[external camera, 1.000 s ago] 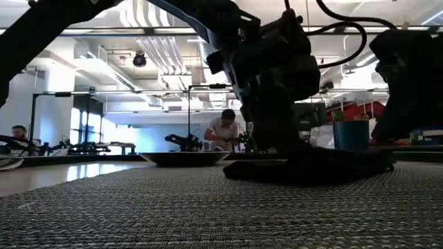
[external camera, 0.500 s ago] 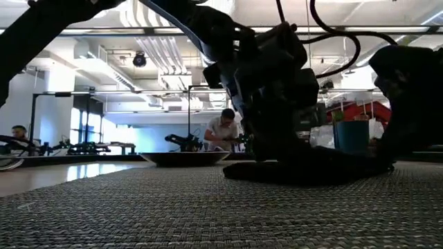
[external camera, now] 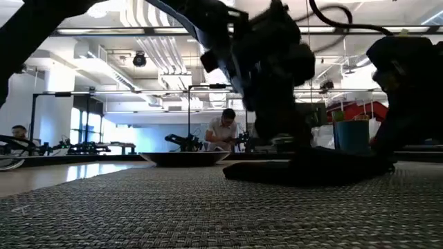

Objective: Set table place
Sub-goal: Fold the black napkin, then move the folded black napkin to the top left of the table

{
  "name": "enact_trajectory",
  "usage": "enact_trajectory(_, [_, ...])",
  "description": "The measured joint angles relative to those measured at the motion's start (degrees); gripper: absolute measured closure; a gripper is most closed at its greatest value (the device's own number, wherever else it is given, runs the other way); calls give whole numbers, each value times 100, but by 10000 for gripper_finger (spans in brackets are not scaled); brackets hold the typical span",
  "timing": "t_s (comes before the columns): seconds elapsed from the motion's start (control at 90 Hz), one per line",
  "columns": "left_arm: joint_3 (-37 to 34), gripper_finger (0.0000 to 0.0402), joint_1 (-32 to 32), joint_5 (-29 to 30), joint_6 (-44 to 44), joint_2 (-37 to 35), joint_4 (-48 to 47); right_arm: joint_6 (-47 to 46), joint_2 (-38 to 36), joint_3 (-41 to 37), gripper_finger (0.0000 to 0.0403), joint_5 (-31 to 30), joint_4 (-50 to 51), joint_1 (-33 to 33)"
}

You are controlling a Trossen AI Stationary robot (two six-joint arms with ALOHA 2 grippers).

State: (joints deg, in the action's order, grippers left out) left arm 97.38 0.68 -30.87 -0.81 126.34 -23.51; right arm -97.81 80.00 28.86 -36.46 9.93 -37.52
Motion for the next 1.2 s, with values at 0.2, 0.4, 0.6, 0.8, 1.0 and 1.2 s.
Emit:
enact_trajectory(0.2, [0, 402, -331, -175, 381, -190, 96, 114, -345, 0, 403, -320, 22, -26])
enact_trajectory(0.4, [-4, 402, -951, -1137, 254, -118, 407, -30, -744, 0, 403, -569, 546, -89])
enact_trajectory(0.6, [-2, 388, -1551, -1708, 89, -103, 772, -85, -1104, -1, 403, -518, 1098, -98])
enact_trajectory(0.8, [-2, 315, -1697, -1773, 17, 142, 910, 244, -1283, -32, 403, -351, 1458, -96])
enact_trajectory(1.0, [28, 232, -1697, -1784, -38, 442, 1027, 276, -1974, -31, 372, -411, 2115, -91])
enact_trajectory(1.2, [48, 200, -1779, -1651, -105, 512, 1250, 117, -2379, -149, 317, -396, 2193, 3])
